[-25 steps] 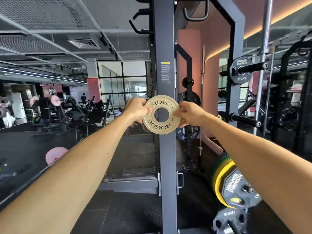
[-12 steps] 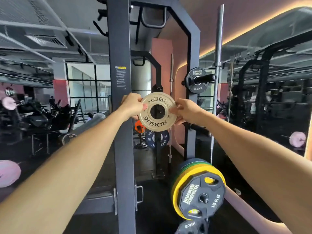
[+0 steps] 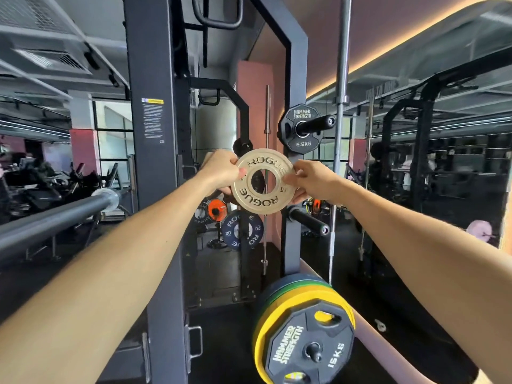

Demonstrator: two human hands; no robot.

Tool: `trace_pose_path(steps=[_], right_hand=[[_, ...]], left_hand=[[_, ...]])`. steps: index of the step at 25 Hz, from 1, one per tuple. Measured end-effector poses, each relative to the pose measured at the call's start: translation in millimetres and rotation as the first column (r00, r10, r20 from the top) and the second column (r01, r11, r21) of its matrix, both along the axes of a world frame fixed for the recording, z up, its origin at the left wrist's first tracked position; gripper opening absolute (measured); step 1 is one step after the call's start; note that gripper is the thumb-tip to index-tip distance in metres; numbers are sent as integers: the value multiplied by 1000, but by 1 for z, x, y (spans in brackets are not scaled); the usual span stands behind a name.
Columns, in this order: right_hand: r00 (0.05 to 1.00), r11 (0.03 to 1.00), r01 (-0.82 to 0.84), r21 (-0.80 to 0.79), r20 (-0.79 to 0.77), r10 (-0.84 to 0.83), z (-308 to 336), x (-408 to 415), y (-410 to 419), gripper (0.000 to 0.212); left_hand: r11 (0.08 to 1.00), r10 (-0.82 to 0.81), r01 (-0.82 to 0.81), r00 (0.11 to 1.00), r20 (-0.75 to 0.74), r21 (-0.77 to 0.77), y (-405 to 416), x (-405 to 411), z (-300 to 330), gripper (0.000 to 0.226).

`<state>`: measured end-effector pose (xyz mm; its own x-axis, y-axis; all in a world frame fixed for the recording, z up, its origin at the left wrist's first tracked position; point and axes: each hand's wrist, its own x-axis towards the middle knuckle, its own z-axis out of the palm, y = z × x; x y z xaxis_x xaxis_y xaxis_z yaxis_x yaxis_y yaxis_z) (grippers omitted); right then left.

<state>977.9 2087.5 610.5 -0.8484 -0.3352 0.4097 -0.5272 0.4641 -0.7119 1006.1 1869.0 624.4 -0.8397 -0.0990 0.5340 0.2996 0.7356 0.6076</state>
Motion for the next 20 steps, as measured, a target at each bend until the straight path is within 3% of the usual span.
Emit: trace_pose_path(steps=[10, 15, 20], right_hand=[[1000, 1000, -21, -22, -4, 21, 6, -111, 54, 26], [997, 997, -73, -34, -14, 73, 12, -155, 99, 4], [986, 985, -166, -51, -23, 165, 24, -184, 148, 9]], left_hand=[[999, 12, -12, 1000, -17, -34, 54, -108, 11, 9], [998, 62, -63, 998, -28, -19, 100, -149, 15, 9], [995, 98, -98, 994, -40, 15, 149, -171, 25, 12]])
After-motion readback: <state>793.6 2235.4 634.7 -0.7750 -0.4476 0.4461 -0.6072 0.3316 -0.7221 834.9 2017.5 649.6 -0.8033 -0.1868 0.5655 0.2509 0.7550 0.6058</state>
